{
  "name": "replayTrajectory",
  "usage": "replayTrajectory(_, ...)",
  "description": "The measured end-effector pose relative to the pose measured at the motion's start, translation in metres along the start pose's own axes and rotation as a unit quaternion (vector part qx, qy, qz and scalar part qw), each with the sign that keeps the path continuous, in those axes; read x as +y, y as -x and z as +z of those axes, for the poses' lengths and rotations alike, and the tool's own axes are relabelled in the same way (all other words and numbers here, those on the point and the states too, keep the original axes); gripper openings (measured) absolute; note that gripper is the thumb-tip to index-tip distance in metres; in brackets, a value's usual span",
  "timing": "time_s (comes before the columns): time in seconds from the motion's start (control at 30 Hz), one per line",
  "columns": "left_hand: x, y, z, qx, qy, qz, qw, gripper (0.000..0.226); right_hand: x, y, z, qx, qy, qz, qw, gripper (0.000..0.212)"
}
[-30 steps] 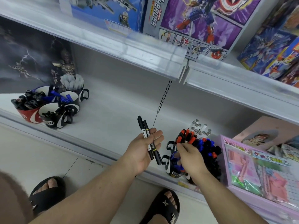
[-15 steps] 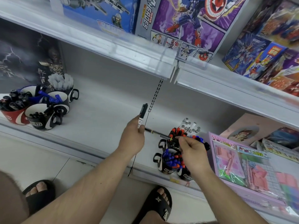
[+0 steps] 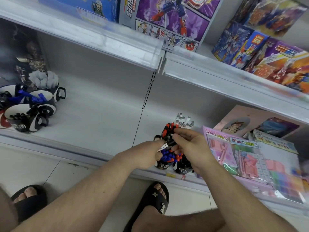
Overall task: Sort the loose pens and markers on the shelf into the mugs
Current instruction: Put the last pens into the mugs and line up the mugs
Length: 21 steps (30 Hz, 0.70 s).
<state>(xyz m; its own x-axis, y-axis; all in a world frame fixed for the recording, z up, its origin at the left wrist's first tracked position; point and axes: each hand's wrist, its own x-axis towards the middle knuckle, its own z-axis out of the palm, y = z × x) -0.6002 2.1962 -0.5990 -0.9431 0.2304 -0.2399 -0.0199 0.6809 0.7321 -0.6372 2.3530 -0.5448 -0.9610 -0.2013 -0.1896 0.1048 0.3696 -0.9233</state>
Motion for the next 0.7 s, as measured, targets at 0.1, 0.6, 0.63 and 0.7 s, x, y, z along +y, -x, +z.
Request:
replayTrajectory(0.1,0.004,-0.004,0.013,0.018,-0.002,0.004,1.0,0.042,0.007,0.002,-0.01,0.022,0.051,0.0,0.998,0.01)
replayTrajectory(0.6,0.008,-0.022,0.042,0.097,0.062,-0.02,0.993,0.048,0.062,-0.034,-0.115,0.156,0.394,-0.129,0.897,0.014)
replayTrajectory(0.63,0.008,-0.023,0.041,0.1,0.064,-0.021,0.993,0.047,0.067,-0.039,-0.111,0.155,0.395,-0.129,0.897,0.014)
replayTrajectory(0.7,0.008,-0.024,0.039,0.108,0.07,-0.02,0.992,0.048,0.074,-0.048,-0.104,0.165,0.39,-0.126,0.897,0.015)
